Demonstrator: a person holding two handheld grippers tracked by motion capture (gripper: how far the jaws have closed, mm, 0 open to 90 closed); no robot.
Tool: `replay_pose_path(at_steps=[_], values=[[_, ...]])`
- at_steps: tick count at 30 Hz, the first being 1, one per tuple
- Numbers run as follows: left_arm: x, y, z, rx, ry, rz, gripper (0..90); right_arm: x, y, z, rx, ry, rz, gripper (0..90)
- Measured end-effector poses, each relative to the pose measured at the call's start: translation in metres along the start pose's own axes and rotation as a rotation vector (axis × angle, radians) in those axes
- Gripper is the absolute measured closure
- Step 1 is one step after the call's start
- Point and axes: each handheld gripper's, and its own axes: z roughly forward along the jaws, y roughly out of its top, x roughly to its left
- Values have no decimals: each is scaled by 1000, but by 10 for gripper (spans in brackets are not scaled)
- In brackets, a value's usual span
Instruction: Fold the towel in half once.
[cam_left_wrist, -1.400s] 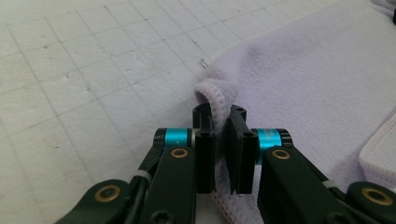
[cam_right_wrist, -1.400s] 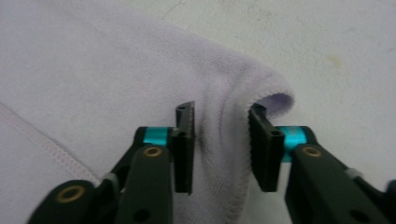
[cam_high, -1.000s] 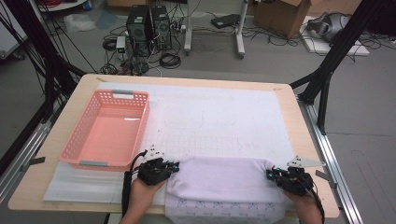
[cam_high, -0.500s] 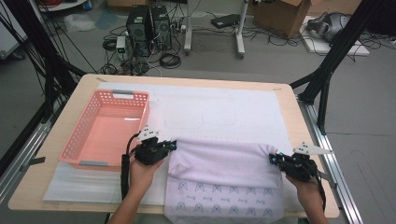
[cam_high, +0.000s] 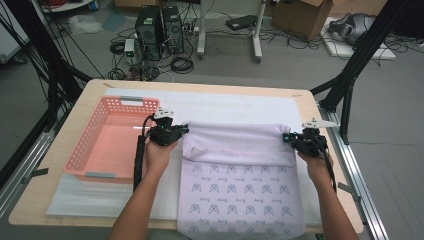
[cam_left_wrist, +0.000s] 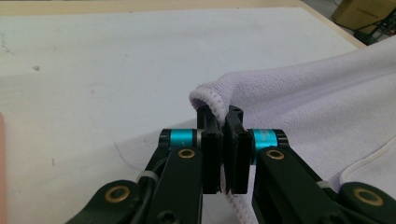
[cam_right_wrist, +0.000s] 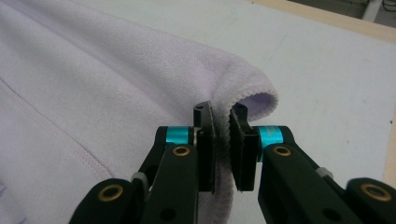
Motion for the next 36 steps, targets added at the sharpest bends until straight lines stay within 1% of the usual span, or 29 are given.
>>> replay_pose_path(at_steps=[1,3,5,7,9,10,11,12,13,14,15,16,17,19,20,21,22,23,24,25,27,29,30,31,32,33,34,35,36], values=[[1,1,2,1,3,5,863,-2,2,4,-3,-4,2,826],[4,2,4,-11,3,-14,863,-4,5,10,2,-13,6,825],[8,1,8,-13,15,-23,862,-6,7,15,1,-18,12,825],[10,-1,12,-12,30,-26,863,-7,11,21,-1,-23,12,825],[12,-1,15,1,35,-31,863,-7,14,26,12,-32,17,825],[13,-2,16,-3,37,-37,862,-7,15,28,6,-38,17,824],[12,-3,18,0,33,-36,858,-7,15,31,8,-39,25,818],[11,-4,19,4,20,-32,843,-7,14,36,23,-40,34,785],[10,-5,20,7,9,-28,805,-7,13,38,38,-52,44,744],[8,-5,19,8,7,-21,747,-8,11,39,44,-54,56,709],[6,-7,19,-9,-7,-21,704,-9,11,39,44,-49,71,687],[5,-8,17,-14,-15,-23,650,-9,10,37,33,-46,88,678],[3,-10,16,-21,-33,-24,632,-10,10,35,30,-43,89,669],[-1,-15,13,-25,-52,-20,616,-10,11,30,30,-28,104,652],[-3,-17,13,-13,-71,-24,610,-10,11,27,33,-19,100,646],[-5,-18,13,18,-89,-23,605,-9,12,25,36,-10,95,637],[-8,-19,13,36,-96,-15,580,-8,12,23,39,2,90,631],[-12,-22,11,32,-108,-3,570,-7,12,22,44,9,88,623],[-14,-24,9,11,-110,0,571,-6,12,19,56,17,83,613],[-17,-27,7,-4,-112,-5,571,-5,12,18,61,27,79,602],[-21,-34,5,25,-114,-10,562,-2,9,13,88,50,82,590],[-24,-42,5,47,-112,3,565,1,3,11,107,58,82,591],[-25,-45,5,64,-119,-4,565,2,-1,10,121,61,79,590],[-25,-46,5,92,-123,0,566,3,-5,9,128,60,72,592],[-26,-47,6,108,-118,6,569,4,-9,8,140,56,73,596],[-27,-47,6,127,-111,15,602,4,-11,8,147,52,75,605],[-29,-47,7,145,-110,22,682,3,-15,8,151,48,81,658],[-31,-48,7,171,-109,39,737,3,-18,8,158,48,85,693],[-33,-48,6,184,-102,42,828,2,-21,7,164,48,86,762]])
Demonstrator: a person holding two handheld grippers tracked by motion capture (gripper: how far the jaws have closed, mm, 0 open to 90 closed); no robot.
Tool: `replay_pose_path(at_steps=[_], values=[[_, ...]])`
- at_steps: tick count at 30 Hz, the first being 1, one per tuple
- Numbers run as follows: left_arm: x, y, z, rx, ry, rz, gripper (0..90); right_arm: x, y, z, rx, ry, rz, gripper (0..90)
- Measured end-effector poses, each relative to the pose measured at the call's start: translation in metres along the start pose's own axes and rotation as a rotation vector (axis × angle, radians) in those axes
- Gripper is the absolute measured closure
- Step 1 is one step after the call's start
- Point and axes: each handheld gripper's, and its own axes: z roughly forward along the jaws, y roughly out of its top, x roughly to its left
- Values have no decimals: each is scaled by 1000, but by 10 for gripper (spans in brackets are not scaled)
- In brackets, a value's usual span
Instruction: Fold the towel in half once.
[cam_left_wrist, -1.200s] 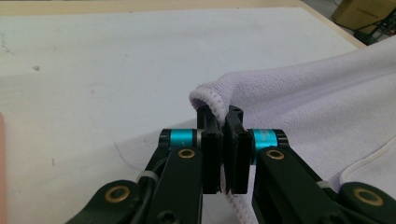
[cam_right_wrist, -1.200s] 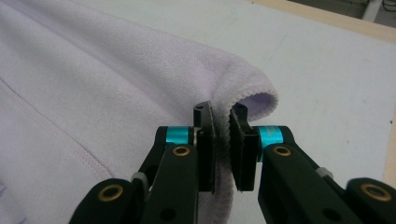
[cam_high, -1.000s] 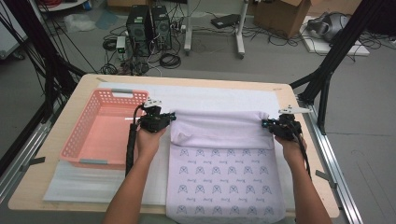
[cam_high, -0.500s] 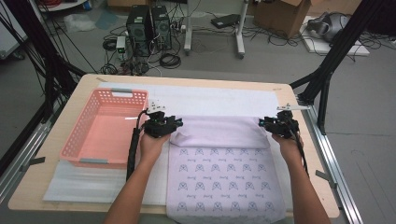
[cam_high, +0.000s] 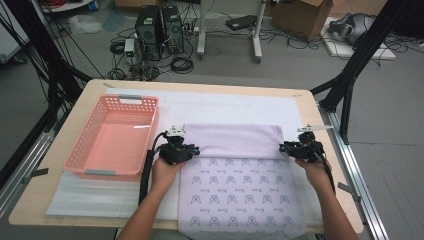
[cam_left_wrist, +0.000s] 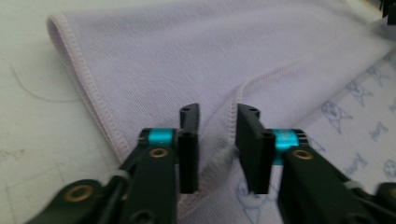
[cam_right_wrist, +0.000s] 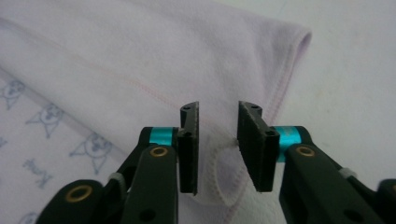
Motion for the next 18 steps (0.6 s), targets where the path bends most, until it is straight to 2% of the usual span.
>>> replay_pose_path(at_steps=[2,5,10,12,18], values=[[-2,-1,-2,4,9,3,863,-1,-5,-1,13,4,-4,808],[-2,-7,-6,-26,20,-8,872,-3,-11,-5,1,13,-6,843],[-9,-14,-19,-84,-8,5,875,0,-19,-13,-31,27,-17,848],[-12,-20,-25,-87,-19,23,875,2,-23,-19,-50,37,-14,848],[-20,-39,-40,-108,-55,22,875,12,-46,-33,-87,44,-38,851]])
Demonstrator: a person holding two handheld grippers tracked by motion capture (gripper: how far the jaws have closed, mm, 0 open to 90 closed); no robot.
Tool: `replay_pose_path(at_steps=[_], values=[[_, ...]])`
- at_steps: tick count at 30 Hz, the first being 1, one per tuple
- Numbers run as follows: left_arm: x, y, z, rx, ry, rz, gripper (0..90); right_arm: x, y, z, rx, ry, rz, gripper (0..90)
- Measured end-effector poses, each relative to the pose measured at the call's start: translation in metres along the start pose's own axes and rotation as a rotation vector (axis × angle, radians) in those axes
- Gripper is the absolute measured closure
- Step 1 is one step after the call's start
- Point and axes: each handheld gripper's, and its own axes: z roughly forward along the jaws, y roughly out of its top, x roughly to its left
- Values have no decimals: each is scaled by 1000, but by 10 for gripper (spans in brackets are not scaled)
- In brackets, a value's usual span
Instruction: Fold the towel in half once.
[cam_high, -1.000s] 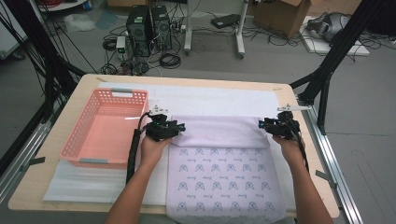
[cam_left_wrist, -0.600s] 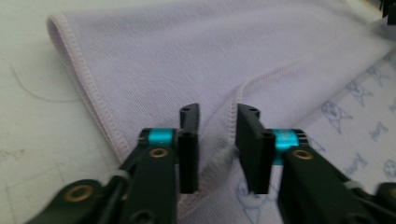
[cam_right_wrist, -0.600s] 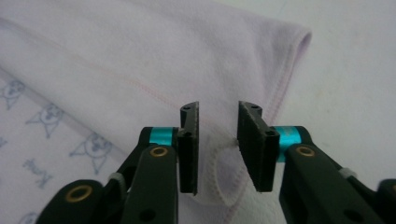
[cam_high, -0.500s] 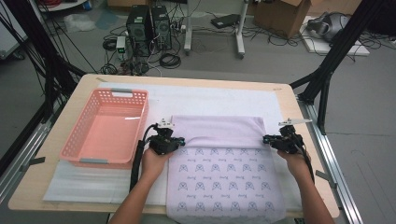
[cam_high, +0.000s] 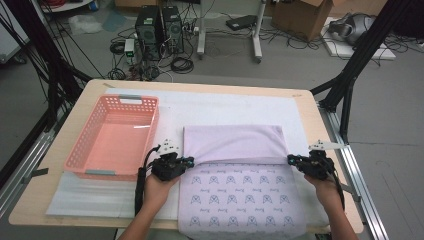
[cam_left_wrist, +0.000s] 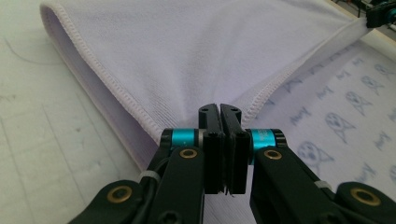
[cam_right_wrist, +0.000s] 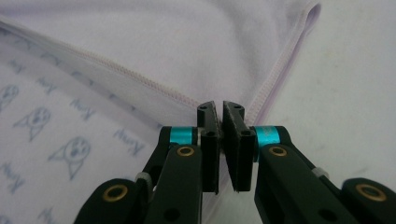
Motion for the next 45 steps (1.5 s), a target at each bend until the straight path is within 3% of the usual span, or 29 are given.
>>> replay_pose_path(at_steps=[13,26,41,45], values=[[-31,-41,-40,-54,-47,14,873,38,-47,-42,-51,19,-55,851],[-63,-73,-69,-59,-101,-4,871,65,-82,-82,-63,19,-35,851],[-94,-99,-107,-57,-152,20,870,98,-113,-126,-85,36,-40,855],[-95,-105,-106,-53,-167,38,830,100,-117,-131,-64,44,-40,847]])
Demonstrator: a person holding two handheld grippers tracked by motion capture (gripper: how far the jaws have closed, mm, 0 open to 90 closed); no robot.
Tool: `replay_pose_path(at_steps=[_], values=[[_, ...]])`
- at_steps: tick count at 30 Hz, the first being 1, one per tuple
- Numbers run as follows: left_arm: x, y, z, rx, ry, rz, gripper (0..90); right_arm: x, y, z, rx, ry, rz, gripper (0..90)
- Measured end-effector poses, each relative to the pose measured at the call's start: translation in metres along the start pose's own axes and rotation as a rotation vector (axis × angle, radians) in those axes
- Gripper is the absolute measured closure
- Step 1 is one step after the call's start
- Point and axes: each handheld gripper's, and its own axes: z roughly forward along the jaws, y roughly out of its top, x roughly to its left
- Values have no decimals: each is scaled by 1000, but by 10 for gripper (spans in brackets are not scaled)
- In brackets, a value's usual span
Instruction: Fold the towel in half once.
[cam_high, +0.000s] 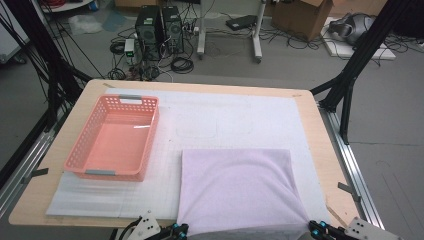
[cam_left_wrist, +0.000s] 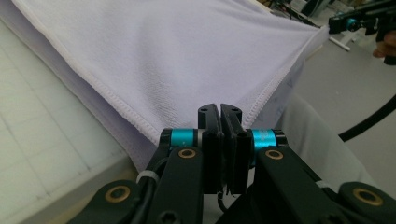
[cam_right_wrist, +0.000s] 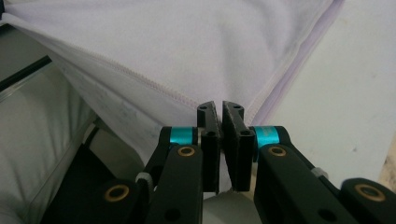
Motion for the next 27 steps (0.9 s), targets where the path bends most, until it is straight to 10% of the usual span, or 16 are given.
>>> replay_pose_path(at_steps=[5,14,27], values=[[22,17,6,-78,45,-15,568,-9,7,9,-13,-10,37,647],[72,58,34,-92,102,-38,563,-30,32,35,-17,-47,24,662],[122,95,93,49,204,-52,635,-71,55,66,2,-17,25,665]])
